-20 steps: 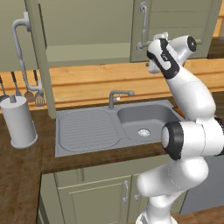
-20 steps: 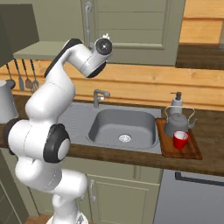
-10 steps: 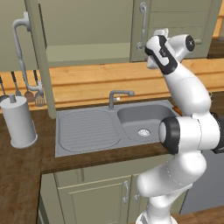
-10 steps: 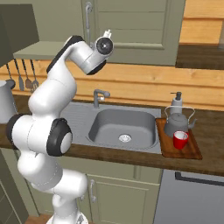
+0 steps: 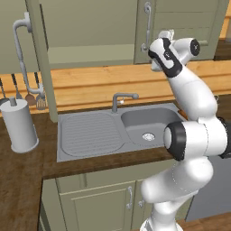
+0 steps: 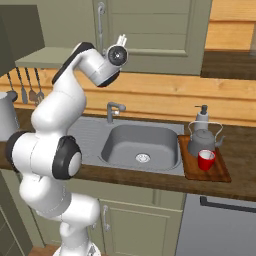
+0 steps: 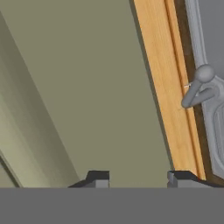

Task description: Pick the kettle from the counter and place it on the tray. Then pick the mug from the cabinet and place it on the tray. Then close the cabinet doors.

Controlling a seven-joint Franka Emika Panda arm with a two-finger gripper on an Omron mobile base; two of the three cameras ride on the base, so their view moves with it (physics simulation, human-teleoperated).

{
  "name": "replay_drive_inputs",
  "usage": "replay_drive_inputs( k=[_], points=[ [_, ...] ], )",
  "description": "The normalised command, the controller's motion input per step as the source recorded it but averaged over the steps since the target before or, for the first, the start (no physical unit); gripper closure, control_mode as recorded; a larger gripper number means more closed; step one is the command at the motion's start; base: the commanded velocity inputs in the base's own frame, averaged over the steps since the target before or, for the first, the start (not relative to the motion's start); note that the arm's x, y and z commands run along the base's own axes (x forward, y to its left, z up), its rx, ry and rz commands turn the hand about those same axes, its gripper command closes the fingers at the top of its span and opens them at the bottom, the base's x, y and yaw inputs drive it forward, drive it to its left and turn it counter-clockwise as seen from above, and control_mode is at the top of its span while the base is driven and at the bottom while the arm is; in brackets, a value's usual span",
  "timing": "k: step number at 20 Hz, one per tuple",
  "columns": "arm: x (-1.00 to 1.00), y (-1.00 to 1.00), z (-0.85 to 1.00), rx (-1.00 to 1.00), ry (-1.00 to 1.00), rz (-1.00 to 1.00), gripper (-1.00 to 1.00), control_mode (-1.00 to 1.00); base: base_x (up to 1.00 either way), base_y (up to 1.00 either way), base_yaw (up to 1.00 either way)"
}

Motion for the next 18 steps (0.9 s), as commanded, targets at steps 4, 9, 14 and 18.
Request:
replay_drive_inputs(
  k=[4,9,14,18],
  points=[
    [0.01,0.0,-1.0,-0.1,0.0,0.0,-1.0,-1.0,0.0,0.0,0.0],
    [-0.1,0.0,-0.85,-0.15,0.06,-0.01,-1.0,-1.0,0.0,0.0,0.0],
    [-0.04,-0.02,-0.4,-0.18,0.0,0.0,-1.0,-1.0,0.0,0.0,0.0],
    [-0.33,0.0,-0.14,-0.15,-0.07,0.0,-1.0,-1.0,0.0,0.0,0.0]
  ],
)
